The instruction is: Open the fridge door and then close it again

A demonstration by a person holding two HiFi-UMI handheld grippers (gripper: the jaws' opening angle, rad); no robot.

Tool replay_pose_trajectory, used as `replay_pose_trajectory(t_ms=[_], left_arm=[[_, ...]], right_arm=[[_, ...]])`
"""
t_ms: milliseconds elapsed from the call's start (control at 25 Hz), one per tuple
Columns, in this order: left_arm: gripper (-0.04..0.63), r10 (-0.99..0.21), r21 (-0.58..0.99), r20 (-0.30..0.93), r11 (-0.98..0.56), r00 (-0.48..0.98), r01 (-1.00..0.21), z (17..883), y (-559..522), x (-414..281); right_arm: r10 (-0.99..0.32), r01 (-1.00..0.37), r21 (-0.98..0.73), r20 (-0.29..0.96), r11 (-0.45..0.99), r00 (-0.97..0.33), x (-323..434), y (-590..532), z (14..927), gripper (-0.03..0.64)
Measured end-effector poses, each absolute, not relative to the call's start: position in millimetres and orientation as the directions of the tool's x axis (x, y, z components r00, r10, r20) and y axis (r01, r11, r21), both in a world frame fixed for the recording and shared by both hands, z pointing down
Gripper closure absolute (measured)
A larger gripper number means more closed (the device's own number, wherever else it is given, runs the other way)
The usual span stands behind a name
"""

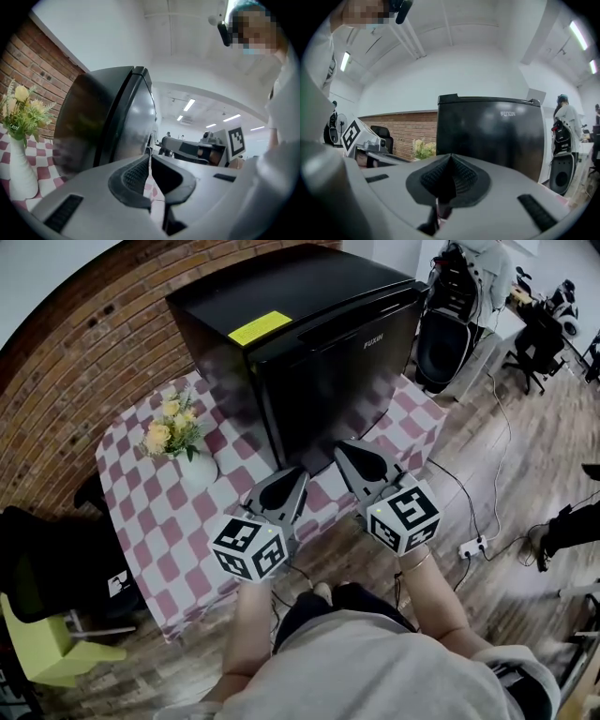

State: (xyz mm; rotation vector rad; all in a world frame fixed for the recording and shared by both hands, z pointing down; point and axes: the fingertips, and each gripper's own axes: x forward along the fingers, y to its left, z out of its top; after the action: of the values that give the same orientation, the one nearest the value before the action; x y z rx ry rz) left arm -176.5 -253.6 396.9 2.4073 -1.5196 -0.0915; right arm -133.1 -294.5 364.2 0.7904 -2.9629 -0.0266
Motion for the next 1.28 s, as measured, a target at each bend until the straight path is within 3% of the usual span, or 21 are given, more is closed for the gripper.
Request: replay_pose_trajectory(t_ms=[160,560,880,1280], left_arm=[[0.578,-0.89,0.202,0.157,-0.396,0.429,-0.896,399,-252,-160],[0.58,-0.901,0.15,0.166,-0.378,0.4,-0.914,398,-246,-121],[0.581,-0.89,0.136,0.219,-0.378,0.4,-0.916,413,-241,-104],[0.581,-0.899,0.103,0.265,-0.334,0.349,-0.937,426,-240,-108]], right_arm=[[-0.532,-0.532,0.028,0.074,0.847,-0.843,-107,-291,364,0.617],[-0.596,-0.599,-0.028,0.073,0.8,-0.799,-55,-284,371,0.618],[-0.561,-0.569,-0.021,0.145,0.822,-0.815,-45,-273,393,0.618],[-0.568,-0.578,-0.038,0.147,0.815,-0.81,-37,-275,397,0.618]])
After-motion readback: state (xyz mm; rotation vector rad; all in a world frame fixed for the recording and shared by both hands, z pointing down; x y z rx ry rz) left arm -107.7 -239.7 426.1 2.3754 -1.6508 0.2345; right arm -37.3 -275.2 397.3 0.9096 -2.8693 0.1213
